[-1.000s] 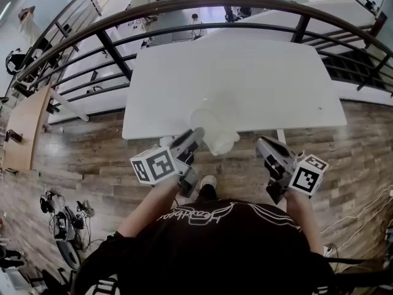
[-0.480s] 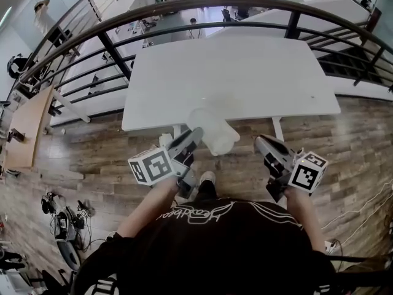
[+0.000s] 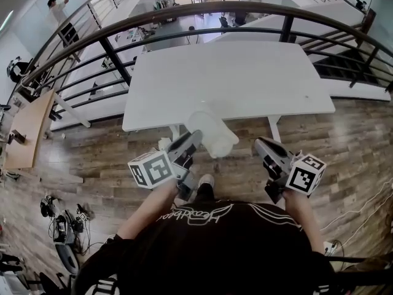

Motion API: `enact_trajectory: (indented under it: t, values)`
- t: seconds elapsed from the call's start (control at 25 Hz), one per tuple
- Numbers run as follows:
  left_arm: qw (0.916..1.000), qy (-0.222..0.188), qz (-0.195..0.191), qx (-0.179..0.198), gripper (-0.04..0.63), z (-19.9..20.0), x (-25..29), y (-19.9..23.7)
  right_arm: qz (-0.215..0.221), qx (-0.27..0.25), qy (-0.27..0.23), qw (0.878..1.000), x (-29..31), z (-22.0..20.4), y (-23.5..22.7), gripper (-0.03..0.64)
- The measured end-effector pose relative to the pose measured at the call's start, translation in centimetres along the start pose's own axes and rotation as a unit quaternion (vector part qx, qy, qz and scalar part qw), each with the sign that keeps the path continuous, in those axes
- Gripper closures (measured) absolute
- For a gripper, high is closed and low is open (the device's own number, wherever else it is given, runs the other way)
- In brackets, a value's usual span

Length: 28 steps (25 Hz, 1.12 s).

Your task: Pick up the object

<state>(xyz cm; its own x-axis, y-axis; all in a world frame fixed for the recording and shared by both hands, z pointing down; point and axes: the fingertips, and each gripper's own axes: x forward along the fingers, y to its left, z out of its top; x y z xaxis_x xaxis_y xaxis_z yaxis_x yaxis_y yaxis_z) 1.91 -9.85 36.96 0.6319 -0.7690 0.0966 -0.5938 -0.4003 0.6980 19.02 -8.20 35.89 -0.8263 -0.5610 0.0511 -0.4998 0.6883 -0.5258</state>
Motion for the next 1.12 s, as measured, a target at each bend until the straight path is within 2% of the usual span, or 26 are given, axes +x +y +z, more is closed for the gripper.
enact_trajectory:
  t: [0.2, 0.92, 1.12]
  values:
    - [1.0, -0.001, -0.002, 0.0, 0.486, -0.3, -1.1, -0.3, -0.008, -0.017, -0.01, 1.0, -0.4, -0.2, 0.9, 0.595]
    - [1.0, -0.007, -0.002, -0.004, 0.486, 0.0, -1.4, -0.5, -0.011, -0.028, -0.008, 1.0, 0.0, -0.2, 0.7, 0.6]
    - [0.9999, -0.002, -0.004, -0.016, 0.486, -0.5, -1.3, -0.3, -0.012, -0.026, -0.004, 1.0, 0.4, -0.3, 0.6, 0.599]
